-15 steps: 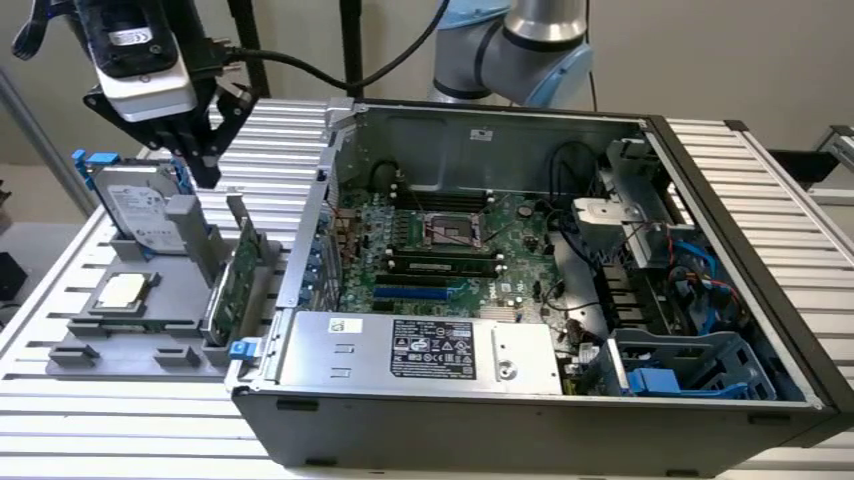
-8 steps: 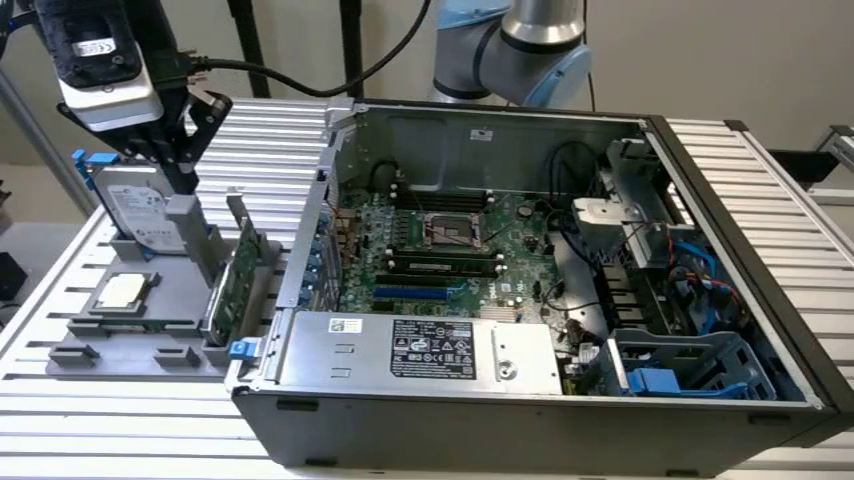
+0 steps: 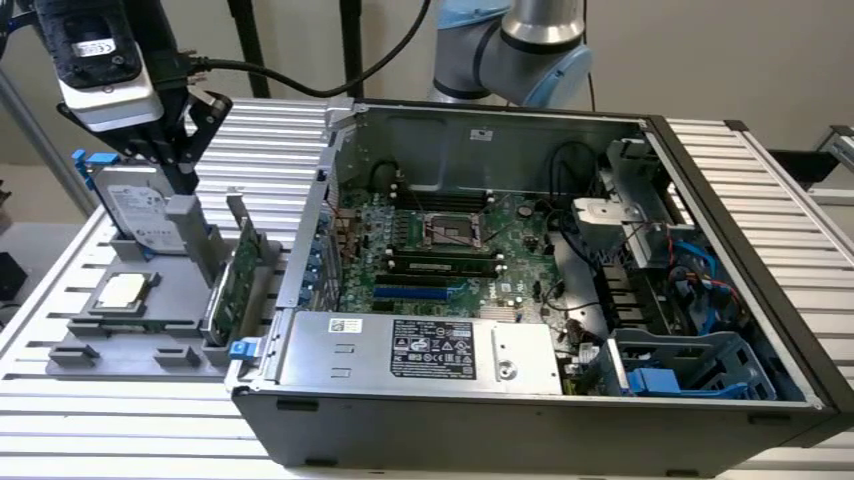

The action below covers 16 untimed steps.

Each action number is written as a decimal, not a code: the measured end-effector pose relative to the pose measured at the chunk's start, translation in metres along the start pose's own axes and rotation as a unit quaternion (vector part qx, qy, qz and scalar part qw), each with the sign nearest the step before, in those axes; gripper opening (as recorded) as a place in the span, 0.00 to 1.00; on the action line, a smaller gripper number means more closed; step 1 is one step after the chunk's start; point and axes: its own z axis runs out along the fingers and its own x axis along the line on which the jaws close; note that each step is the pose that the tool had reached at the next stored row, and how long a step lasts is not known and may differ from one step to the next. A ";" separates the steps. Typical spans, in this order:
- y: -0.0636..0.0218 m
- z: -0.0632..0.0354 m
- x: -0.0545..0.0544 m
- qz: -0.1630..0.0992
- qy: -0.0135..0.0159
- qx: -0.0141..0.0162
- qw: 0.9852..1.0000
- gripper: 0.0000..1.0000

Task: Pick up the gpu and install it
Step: 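Pick up the gpu and move the gpu toward the slot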

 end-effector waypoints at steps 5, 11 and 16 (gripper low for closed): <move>0.0000 0.0000 0.000 0.000 0.000 0.000 1.000 0.00; 0.0000 0.0000 0.000 0.000 0.000 0.000 1.000 1.00; 0.0000 0.0000 0.000 0.000 0.000 0.000 1.000 1.00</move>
